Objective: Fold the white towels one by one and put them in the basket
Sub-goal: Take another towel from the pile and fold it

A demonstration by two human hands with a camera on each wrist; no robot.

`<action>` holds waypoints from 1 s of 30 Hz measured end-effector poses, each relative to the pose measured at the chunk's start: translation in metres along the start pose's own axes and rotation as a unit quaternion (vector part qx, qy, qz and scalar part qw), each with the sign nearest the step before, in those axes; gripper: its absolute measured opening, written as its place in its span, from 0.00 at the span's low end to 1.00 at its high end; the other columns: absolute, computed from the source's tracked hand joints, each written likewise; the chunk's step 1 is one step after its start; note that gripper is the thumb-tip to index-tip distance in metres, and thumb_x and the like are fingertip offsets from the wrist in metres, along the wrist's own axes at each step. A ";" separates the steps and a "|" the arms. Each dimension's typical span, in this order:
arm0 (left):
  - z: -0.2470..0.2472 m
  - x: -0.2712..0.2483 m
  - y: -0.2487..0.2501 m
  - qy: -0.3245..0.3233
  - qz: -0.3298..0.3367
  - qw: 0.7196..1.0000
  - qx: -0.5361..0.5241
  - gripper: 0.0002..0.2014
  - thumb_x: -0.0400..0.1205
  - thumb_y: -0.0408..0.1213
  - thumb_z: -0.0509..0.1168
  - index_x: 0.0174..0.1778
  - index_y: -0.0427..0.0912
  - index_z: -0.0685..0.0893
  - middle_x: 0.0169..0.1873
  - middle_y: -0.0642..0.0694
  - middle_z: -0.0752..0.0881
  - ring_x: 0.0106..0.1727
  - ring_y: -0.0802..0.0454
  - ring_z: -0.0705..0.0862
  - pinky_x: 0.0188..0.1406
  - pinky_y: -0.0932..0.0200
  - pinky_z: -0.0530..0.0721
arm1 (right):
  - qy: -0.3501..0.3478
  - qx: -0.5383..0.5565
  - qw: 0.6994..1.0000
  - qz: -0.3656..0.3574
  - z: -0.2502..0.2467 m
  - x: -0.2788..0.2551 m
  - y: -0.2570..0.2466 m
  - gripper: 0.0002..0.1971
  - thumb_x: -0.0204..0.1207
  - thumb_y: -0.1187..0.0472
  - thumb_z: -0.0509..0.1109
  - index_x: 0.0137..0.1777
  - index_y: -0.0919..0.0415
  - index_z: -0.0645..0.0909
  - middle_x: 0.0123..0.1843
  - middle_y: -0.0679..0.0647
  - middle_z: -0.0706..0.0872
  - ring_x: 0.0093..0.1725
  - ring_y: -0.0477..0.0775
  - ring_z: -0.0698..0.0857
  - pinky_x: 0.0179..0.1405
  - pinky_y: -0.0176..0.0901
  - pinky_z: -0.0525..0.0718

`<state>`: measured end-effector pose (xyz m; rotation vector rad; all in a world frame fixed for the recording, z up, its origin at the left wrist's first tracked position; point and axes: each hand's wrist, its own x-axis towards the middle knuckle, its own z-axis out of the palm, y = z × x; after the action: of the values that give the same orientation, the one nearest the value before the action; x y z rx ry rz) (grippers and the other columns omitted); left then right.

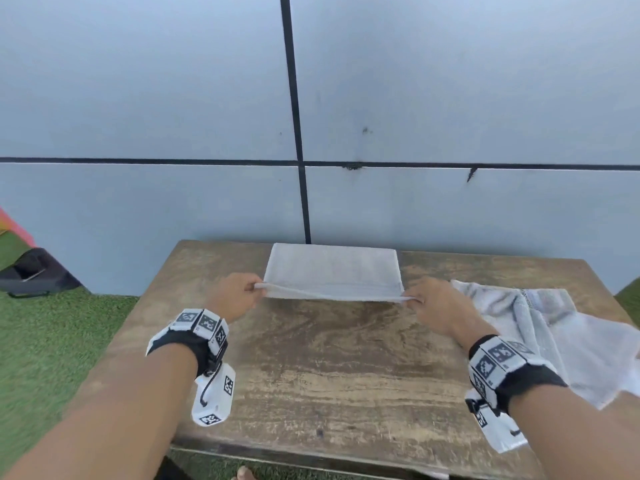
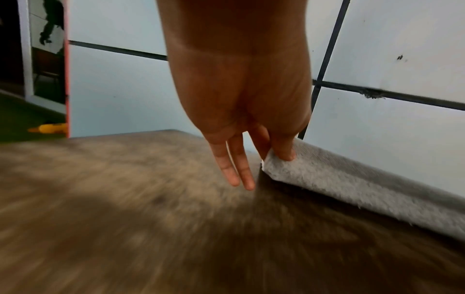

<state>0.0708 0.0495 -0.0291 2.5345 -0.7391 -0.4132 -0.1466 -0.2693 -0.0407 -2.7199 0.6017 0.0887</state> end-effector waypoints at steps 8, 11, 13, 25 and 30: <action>0.003 -0.097 -0.009 -0.047 -0.008 0.998 -0.045 0.10 0.86 0.39 0.67 0.43 0.38 0.88 0.32 0.38 0.89 0.26 0.54 0.76 0.30 0.61 0.70 | 0.001 0.091 0.995 -0.048 0.008 -0.098 -0.007 0.12 0.85 0.51 0.66 0.47 0.56 0.87 0.53 0.49 0.82 0.46 0.53 0.84 0.47 0.51 0.83; -0.004 -0.126 -0.001 0.018 -0.013 0.998 -0.066 0.10 0.87 0.38 0.66 0.46 0.38 0.89 0.32 0.38 0.87 0.24 0.55 0.72 0.27 0.61 0.67 | 0.020 0.126 0.989 -0.072 -0.005 -0.127 -0.019 0.13 0.87 0.48 0.61 0.41 0.47 0.80 0.45 0.49 0.82 0.40 0.54 0.83 0.38 0.47 0.78; -0.007 -0.143 0.002 0.055 0.000 0.995 -0.079 0.10 0.86 0.37 0.65 0.49 0.35 0.89 0.35 0.33 0.88 0.23 0.55 0.71 0.25 0.61 0.67 | 0.032 0.137 0.988 -0.069 -0.011 -0.147 -0.029 0.17 0.86 0.44 0.58 0.47 0.54 0.81 0.42 0.55 0.85 0.38 0.58 0.84 0.41 0.52 0.81; -0.031 -0.219 0.014 -0.032 0.014 0.995 -0.095 0.11 0.85 0.33 0.65 0.45 0.28 0.86 0.34 0.33 0.88 0.34 0.41 0.86 0.36 0.47 0.88 | -0.170 0.277 0.946 0.013 -0.041 -0.229 -0.055 0.16 0.89 0.52 0.60 0.61 0.62 0.84 0.55 0.56 0.93 0.52 0.54 0.93 0.58 0.41 0.86; -0.025 -0.237 0.017 -0.128 -0.043 0.986 -0.094 0.08 0.86 0.31 0.64 0.57 0.36 0.86 0.37 0.45 0.89 0.34 0.50 0.88 0.25 0.64 0.83 | -0.287 0.244 0.926 0.023 -0.039 -0.240 -0.066 0.17 0.90 0.51 0.58 0.67 0.59 0.83 0.54 0.59 0.93 0.52 0.58 0.93 0.66 0.55 0.85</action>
<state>-0.1180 0.1797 0.0369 2.3669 -0.6478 -0.8113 -0.3374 -0.1323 0.0497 -2.0512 0.4329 0.6335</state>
